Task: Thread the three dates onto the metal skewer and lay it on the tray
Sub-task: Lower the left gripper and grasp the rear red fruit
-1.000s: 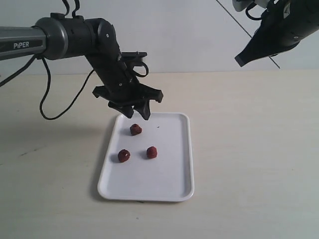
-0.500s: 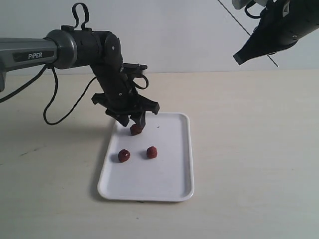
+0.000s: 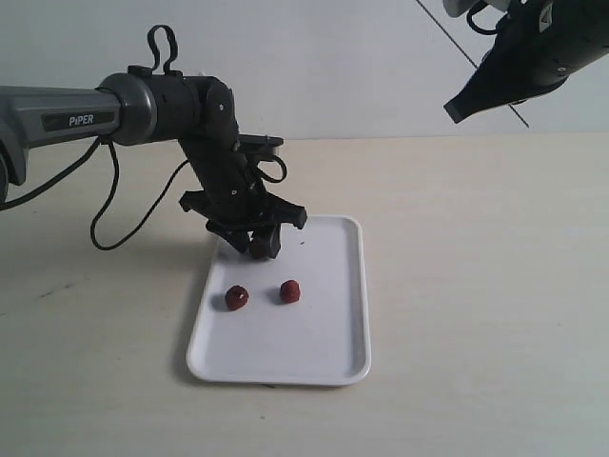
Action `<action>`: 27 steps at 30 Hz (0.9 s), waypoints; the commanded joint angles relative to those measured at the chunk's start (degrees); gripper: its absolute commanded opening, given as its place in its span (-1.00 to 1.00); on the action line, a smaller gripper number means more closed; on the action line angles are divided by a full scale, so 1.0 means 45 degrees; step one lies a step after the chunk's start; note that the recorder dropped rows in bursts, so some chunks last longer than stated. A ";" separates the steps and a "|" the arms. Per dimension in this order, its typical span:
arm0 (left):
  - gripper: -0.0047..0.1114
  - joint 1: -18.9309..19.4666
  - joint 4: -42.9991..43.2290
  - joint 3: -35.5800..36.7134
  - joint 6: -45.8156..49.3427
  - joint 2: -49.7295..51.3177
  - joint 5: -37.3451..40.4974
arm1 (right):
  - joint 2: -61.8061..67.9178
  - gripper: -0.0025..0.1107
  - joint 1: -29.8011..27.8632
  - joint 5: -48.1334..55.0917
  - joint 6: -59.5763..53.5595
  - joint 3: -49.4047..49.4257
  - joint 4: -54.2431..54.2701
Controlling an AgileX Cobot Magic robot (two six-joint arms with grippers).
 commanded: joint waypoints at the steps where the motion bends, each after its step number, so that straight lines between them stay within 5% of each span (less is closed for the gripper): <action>1: -0.08 -0.0058 -0.0113 -0.0044 -0.0011 0.0107 -0.0286 | -0.0012 -0.96 -0.0043 -0.0174 -0.0042 0.0042 0.0058; 12: -0.45 -0.0058 -0.0116 -0.0044 0.0081 0.0107 -0.0246 | -0.0012 -0.96 -0.0043 -0.0174 -0.0042 0.0042 0.0058; 27: -0.45 0.0289 -0.0508 -0.0044 0.0812 -0.0438 0.0378 | -0.0012 -0.96 -0.0043 -0.0345 -0.0042 0.0042 0.0058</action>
